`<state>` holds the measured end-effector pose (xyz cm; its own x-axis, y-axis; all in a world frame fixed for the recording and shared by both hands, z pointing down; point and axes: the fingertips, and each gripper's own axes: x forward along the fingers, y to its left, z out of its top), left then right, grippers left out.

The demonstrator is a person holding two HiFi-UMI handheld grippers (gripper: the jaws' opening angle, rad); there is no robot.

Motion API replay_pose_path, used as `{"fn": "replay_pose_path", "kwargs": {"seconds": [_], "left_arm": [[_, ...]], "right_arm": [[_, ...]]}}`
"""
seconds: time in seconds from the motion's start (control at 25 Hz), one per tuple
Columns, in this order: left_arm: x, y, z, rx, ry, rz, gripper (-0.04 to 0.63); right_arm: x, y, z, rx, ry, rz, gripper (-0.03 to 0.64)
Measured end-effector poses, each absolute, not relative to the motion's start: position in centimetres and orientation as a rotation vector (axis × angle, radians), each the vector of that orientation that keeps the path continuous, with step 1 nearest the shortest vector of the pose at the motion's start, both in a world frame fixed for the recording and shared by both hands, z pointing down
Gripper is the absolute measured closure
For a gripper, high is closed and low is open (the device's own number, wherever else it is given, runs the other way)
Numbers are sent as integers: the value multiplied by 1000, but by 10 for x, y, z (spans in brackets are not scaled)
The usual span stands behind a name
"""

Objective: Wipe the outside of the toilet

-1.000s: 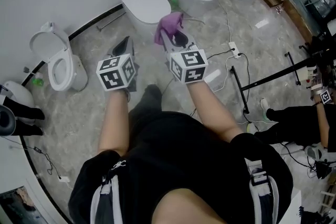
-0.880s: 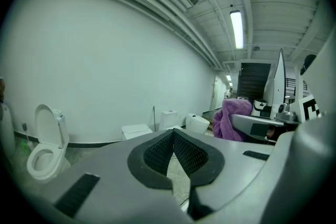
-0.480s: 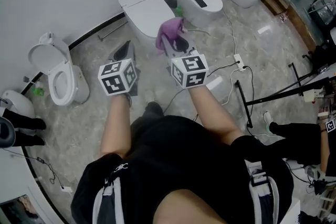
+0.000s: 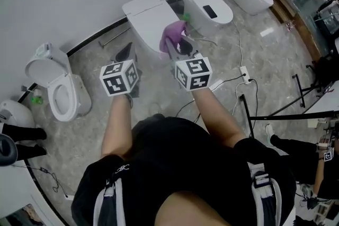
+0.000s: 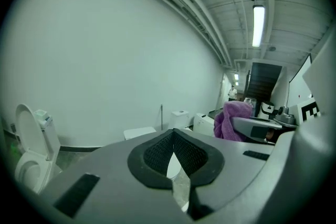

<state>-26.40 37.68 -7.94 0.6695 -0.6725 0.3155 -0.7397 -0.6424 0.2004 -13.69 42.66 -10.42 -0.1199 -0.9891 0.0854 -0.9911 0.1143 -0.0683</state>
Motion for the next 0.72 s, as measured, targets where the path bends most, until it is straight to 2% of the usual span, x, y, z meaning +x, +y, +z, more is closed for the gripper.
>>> {"fn": "replay_pose_path", "kwargs": {"seconds": [0.4, 0.72], "left_arm": [[-265, 248, -75, 2539, -1129, 321, 588], [-242, 193, -56, 2498, -1144, 336, 588]], "right_arm": [[-128, 299, -96, 2060, -2318, 214, 525], [-108, 242, -78, 2022, -2322, 242, 525]]}}
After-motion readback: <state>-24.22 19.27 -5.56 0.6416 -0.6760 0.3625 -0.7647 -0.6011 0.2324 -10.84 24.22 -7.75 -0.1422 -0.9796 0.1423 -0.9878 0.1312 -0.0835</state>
